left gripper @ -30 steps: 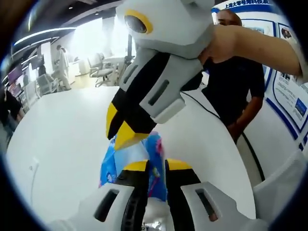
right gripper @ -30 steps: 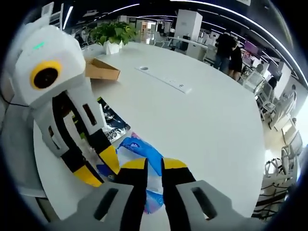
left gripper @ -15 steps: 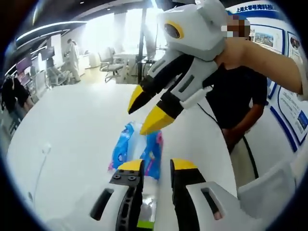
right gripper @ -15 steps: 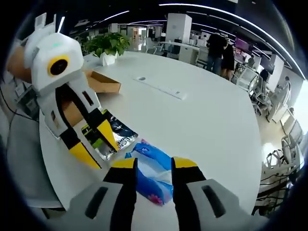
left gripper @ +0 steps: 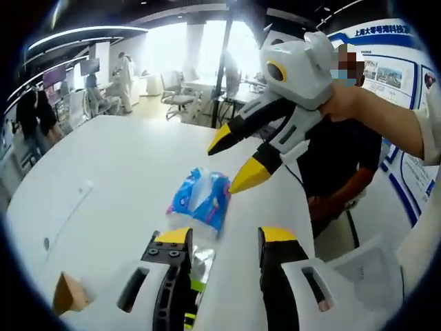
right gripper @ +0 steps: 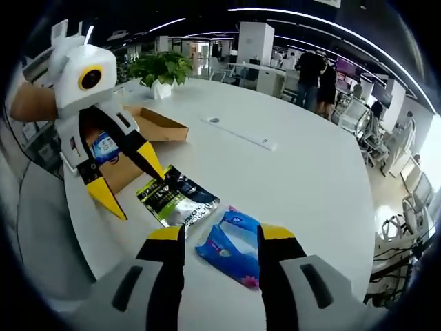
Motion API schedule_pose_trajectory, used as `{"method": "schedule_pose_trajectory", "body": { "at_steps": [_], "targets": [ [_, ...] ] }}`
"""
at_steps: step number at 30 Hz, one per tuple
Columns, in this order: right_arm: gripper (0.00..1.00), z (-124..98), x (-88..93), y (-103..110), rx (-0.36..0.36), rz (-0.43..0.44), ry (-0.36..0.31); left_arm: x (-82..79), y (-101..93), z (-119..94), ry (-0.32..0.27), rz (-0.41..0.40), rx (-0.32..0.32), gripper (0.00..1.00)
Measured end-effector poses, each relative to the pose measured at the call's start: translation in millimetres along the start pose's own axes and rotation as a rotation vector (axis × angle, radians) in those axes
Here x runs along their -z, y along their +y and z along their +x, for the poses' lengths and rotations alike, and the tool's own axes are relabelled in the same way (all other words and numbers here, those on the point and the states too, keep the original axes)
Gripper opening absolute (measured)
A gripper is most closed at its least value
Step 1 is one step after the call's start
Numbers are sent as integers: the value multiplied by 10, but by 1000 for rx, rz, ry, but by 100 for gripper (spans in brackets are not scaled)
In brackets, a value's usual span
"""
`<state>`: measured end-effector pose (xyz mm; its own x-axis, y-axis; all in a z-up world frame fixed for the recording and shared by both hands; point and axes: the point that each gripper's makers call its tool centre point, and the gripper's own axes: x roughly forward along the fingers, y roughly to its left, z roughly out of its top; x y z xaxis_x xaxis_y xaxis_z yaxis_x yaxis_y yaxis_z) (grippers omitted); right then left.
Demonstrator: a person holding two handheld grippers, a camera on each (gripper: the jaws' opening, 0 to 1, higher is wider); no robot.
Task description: Operate the shoe box by opening the lid, removing the specified soft item, and placing it in the target area until the item is outside and the box remains undamaged.
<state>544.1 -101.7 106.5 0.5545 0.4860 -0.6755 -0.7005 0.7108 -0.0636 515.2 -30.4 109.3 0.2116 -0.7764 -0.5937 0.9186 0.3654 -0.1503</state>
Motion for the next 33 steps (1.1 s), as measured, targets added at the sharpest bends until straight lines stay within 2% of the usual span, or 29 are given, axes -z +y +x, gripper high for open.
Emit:
{"method": "schedule_pose_trajectory", "body": {
  "at_steps": [7,12,18,22,28,33],
  "targets": [
    [48,-25,-52,227,-24,-22,-2,160,120,-437,-30,-50,-64,48],
    [55,11,-107,357,-35,12,-22,316,222,-788,-37,-69,-123,57],
    [57,46,-180,550,-54,29,-34,439,310,-1138,-60,-78,-168,71],
    [58,68,-279,649,-65,40,-51,511,379,-1335,-73,-88,-195,76],
    [58,103,-405,806,-94,56,-73,730,501,-1646,-74,-121,-266,84],
    [58,189,-465,1010,-126,81,-72,972,525,-1939,-92,-179,-309,92]
  ]
}}
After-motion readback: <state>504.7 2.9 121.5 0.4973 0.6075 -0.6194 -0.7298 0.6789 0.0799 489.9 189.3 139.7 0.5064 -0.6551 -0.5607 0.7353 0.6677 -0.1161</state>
